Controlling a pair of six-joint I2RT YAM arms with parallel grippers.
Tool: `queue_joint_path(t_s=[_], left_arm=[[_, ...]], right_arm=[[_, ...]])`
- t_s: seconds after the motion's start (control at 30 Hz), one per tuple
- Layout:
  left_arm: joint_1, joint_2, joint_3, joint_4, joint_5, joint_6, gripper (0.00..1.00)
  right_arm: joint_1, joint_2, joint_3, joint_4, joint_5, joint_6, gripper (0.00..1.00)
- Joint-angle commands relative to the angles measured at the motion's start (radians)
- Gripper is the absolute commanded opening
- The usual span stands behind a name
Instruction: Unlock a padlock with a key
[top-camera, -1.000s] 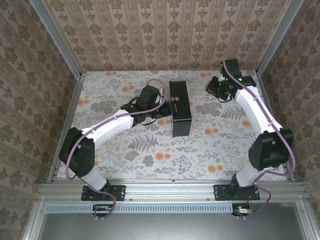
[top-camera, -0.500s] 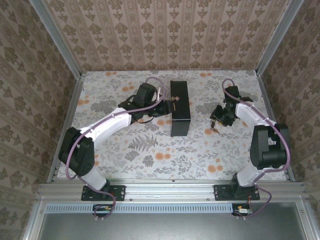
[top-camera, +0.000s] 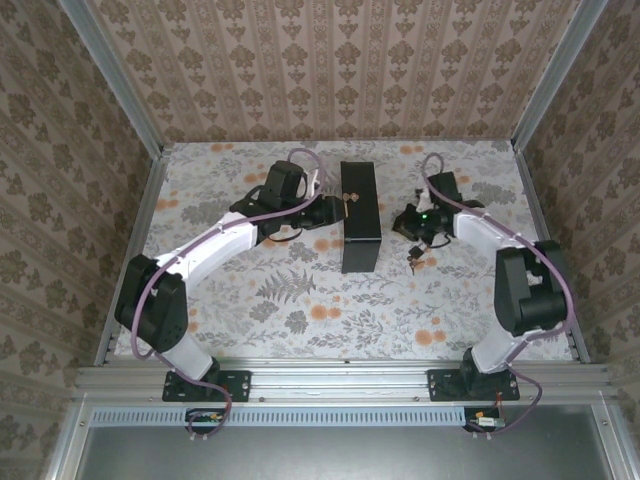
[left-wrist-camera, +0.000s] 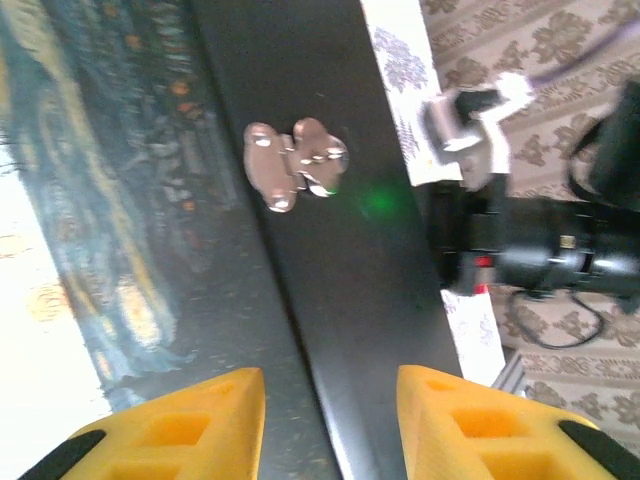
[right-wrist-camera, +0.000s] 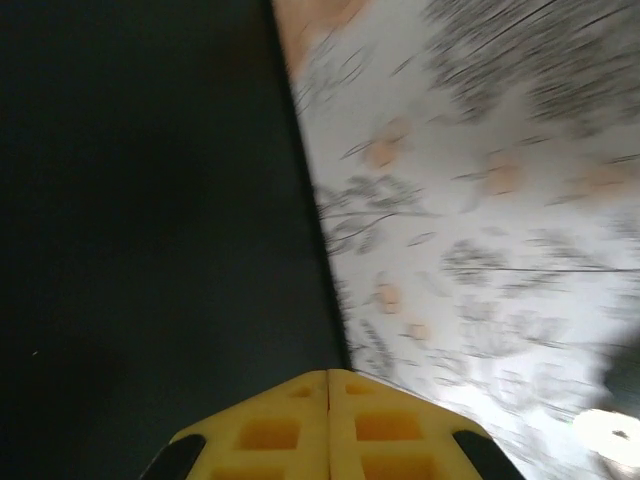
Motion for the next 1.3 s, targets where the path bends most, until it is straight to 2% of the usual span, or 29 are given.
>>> queue_joint_path(t_s=[0.0,0.13,0.27,0.4,0.53,0.7,0.8,0.97,1.07,1.27], left_arm=[[-0.016,0.027,0.016,0.056,0.067,-0.020,0.40],[-0.012,0.015,-0.025,0.075,0.033,-0.057,0.39],[0.039,-0.043,-0.104,0.125,-0.009,-0.097,0.38],[0.082,-0.094,-0.075,0.024,-0.028,-0.018,0.38],[0.080,-0.105,-0.034,-0.060,-0.051,0.045,0.38],[0.061,-0.082,-0.028,-0.066,-0.065,0.046,0.38],[0.039,-0.049,-0.019,-0.077,-0.086,0.064,0.38],[0.030,-0.004,0.009,-0.071,-0.097,0.068,0.37],[0.039,0.013,0.029,-0.077,-0.105,0.081,0.37],[0.108,0.006,0.048,-0.102,-0.101,0.125,0.37]], right_arm=[[0.060,0.041,0.018,0.136,-0.105,0.058,0.07],[0.124,0.079,0.027,0.221,-0.113,0.124,0.04],[0.212,0.140,0.076,0.269,-0.081,0.168,0.04],[0.309,0.250,0.207,0.246,-0.056,0.184,0.05],[0.351,0.328,0.323,0.163,-0.022,0.152,0.07],[0.325,0.342,0.363,0.018,0.061,0.105,0.11],[0.275,0.292,0.307,-0.078,0.149,0.069,0.17],[0.205,0.187,0.220,-0.158,0.237,-0.001,0.19],[0.194,0.162,0.239,-0.257,0.300,-0.074,0.20],[0.186,0.124,0.228,-0.303,0.338,-0.139,0.22]])
